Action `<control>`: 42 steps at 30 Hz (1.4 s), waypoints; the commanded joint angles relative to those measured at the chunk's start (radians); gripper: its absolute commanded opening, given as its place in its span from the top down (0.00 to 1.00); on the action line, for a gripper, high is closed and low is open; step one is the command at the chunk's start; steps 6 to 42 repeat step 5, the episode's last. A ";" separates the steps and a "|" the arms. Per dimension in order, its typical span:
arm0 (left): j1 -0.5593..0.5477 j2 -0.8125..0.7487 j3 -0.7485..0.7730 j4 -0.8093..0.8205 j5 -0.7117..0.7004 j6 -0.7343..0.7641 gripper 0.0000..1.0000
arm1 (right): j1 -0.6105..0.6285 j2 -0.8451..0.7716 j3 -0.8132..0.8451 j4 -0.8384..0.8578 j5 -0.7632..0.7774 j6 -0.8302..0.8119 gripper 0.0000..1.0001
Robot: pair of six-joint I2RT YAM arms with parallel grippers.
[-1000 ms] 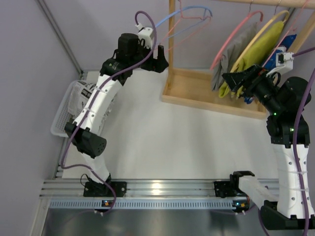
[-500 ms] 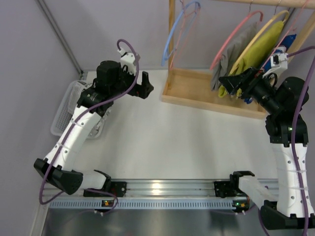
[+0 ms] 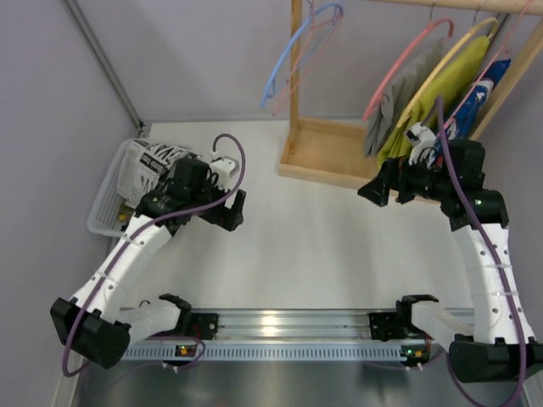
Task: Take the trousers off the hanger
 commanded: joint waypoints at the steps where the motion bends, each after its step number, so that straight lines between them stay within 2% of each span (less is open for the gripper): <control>1: 0.017 -0.052 -0.022 -0.004 -0.078 0.015 0.02 | 0.007 -0.011 -0.049 -0.136 0.044 -0.206 0.01; 5: 0.029 -0.040 -0.017 -0.004 -0.115 -0.011 0.01 | 0.008 -0.025 -0.107 -0.171 0.084 -0.275 0.01; 42: 0.029 -0.040 -0.017 -0.004 -0.115 -0.011 0.01 | 0.008 -0.025 -0.107 -0.171 0.084 -0.275 0.01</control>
